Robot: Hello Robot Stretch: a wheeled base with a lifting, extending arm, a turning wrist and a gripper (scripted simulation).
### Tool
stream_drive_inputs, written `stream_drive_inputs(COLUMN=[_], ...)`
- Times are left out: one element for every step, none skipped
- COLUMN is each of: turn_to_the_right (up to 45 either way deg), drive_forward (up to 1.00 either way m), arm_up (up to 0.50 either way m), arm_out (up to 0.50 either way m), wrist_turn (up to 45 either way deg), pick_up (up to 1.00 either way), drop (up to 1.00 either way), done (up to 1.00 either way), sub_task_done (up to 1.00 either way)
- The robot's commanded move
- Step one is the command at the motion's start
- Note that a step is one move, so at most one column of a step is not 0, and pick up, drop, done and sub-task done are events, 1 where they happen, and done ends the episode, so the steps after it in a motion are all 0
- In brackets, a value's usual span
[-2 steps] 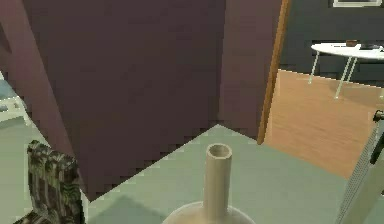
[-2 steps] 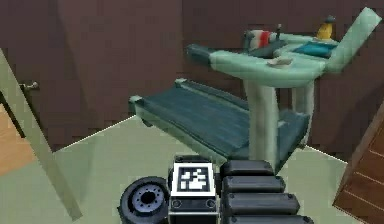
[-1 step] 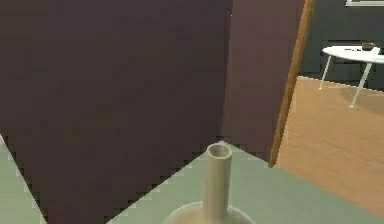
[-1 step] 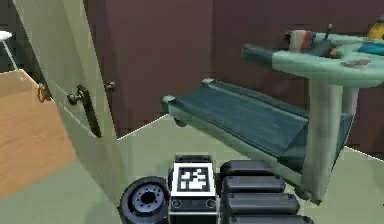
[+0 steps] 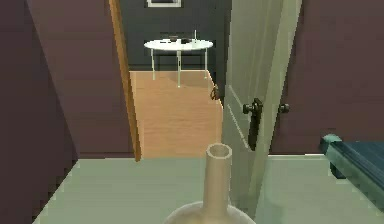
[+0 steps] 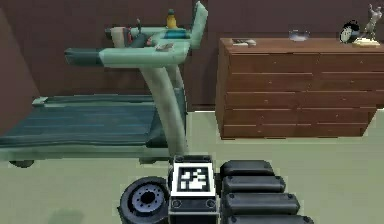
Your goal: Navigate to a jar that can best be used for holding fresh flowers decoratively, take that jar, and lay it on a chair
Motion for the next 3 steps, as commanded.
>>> stream_drive_inputs(turn_to_the_right=[12.0,-45.0,-18.0], drive_forward=[0.00,0.00,0.00], arm_up=[0.00,0.00,0.00], arm_out=[0.00,0.00,0.00], wrist_turn=[0.0,0.0,0.0], pick_up=[0.00,0.00,0.00], drop=[0.00,0.00,0.00], done=[0.00,0.00,0.00], sub_task_done=[0.00,0.00,0.00])
